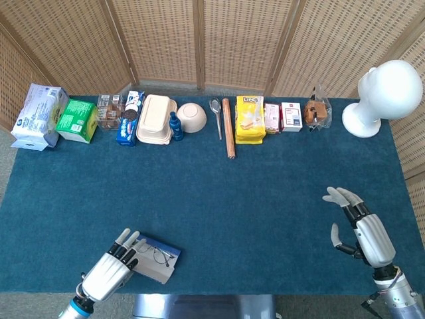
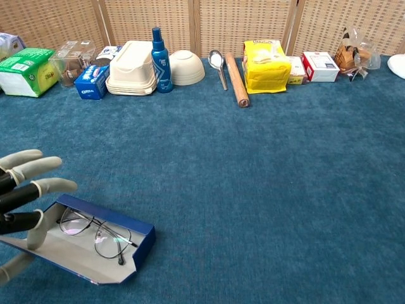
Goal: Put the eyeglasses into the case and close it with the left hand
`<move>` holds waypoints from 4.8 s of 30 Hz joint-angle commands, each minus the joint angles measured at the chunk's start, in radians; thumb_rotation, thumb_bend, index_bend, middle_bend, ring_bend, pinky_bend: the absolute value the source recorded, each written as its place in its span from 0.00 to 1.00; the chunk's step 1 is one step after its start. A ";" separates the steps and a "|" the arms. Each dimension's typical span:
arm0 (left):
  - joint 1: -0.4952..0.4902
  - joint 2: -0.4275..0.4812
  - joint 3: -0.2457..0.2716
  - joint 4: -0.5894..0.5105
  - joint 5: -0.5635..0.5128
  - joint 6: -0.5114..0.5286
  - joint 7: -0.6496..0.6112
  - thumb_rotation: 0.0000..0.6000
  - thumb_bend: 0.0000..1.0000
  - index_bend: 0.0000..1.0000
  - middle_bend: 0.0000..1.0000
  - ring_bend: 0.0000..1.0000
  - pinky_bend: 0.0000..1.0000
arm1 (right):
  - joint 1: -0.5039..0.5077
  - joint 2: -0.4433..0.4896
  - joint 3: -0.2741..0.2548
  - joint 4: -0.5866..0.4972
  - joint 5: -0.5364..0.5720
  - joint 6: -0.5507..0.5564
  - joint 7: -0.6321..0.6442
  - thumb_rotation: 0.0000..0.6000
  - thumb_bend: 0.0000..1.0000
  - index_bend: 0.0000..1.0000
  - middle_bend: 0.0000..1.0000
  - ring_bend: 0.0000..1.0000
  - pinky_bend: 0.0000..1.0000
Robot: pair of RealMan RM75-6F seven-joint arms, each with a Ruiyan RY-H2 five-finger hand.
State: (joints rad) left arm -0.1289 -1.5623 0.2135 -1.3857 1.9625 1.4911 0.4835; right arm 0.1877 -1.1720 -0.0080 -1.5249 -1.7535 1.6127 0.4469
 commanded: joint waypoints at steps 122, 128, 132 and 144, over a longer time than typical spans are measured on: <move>-0.151 0.302 -0.164 -0.460 -0.621 -0.362 0.085 0.47 0.27 0.06 0.00 0.00 0.00 | -0.017 0.051 0.041 -0.064 0.100 -0.058 -0.022 0.65 0.67 0.02 0.26 0.13 0.15; -0.219 0.284 -0.177 -0.488 -0.754 -0.439 0.264 0.51 0.27 0.03 0.00 0.00 0.00 | -0.026 0.053 0.048 -0.070 0.114 -0.050 -0.020 0.65 0.66 0.02 0.26 0.13 0.15; -0.262 0.243 -0.191 -0.477 -0.842 -0.461 0.348 0.52 0.27 0.03 0.00 0.00 0.00 | -0.034 0.053 0.051 -0.062 0.129 -0.047 -0.007 0.64 0.67 0.02 0.26 0.13 0.15; -0.337 0.165 -0.201 -0.455 -0.916 -0.440 0.419 0.53 0.27 0.12 0.00 0.00 0.00 | -0.053 0.056 0.058 -0.038 0.153 -0.042 0.021 0.65 0.67 0.02 0.26 0.13 0.15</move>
State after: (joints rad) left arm -0.4620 -1.3940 0.0118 -1.8418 1.0505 1.0496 0.9021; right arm 0.1349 -1.1164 0.0499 -1.5633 -1.6008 1.5707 0.4672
